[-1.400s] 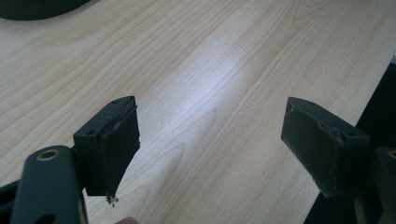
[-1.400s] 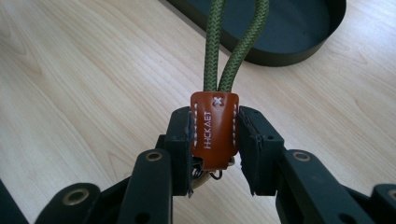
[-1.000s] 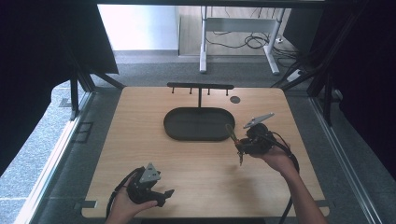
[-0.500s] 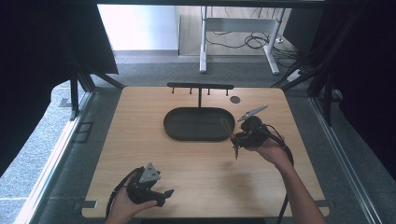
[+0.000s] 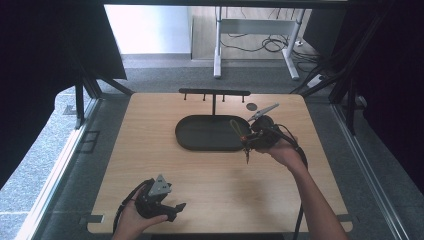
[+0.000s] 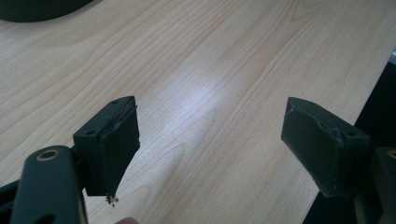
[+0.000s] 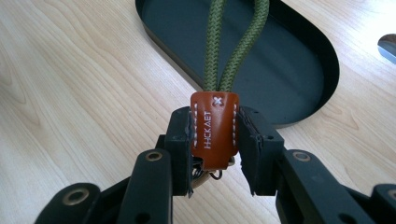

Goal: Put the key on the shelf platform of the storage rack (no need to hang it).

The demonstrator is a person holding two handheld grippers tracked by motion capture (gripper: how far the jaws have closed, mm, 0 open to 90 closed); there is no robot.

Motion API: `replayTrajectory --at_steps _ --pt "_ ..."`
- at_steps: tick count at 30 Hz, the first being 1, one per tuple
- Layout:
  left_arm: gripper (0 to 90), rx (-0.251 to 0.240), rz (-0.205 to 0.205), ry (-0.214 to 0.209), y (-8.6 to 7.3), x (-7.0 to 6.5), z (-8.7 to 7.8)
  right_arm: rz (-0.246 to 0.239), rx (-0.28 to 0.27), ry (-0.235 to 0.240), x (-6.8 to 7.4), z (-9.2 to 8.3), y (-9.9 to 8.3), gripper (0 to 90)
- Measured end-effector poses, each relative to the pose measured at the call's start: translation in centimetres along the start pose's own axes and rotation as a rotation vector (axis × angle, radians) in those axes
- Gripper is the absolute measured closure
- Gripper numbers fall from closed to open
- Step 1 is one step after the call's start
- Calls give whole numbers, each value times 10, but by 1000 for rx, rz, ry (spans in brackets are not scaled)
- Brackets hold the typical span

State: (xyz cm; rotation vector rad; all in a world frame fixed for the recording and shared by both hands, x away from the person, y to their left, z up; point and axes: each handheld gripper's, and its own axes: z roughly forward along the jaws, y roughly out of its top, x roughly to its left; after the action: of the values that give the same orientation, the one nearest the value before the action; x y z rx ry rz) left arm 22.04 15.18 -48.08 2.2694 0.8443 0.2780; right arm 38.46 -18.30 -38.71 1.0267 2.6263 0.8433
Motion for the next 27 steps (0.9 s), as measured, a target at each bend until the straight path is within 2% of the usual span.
replayTrajectory --at_steps 7,27 --pt "198 -3 -6 2 0 1 0 1 -15 14 -4 3 8 668" --pt "198 -2 -14 8 -1 3 -1 10 -4 28 -15 18 25 667"
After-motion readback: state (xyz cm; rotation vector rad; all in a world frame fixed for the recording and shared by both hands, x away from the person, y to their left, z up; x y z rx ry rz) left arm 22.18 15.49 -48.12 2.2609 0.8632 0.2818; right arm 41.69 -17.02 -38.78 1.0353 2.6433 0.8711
